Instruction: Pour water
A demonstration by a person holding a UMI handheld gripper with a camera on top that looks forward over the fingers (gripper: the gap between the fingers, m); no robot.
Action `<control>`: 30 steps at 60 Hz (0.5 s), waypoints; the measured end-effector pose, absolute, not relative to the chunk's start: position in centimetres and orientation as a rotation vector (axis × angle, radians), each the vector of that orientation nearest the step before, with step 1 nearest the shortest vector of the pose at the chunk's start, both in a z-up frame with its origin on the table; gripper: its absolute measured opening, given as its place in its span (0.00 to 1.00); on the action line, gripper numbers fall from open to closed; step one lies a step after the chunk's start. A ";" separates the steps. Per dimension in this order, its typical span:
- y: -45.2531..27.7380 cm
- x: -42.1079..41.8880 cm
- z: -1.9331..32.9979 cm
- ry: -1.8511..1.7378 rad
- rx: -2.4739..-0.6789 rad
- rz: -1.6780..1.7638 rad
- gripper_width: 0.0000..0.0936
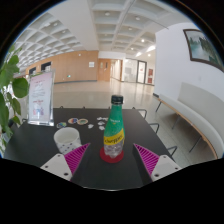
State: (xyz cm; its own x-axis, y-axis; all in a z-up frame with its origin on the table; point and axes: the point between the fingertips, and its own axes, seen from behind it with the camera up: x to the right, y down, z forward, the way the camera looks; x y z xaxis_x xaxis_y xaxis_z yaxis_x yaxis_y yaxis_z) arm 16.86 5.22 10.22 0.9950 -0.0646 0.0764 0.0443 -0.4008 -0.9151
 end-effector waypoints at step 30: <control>-21.5 10.9 18.0 0.067 -2.023 -0.032 0.92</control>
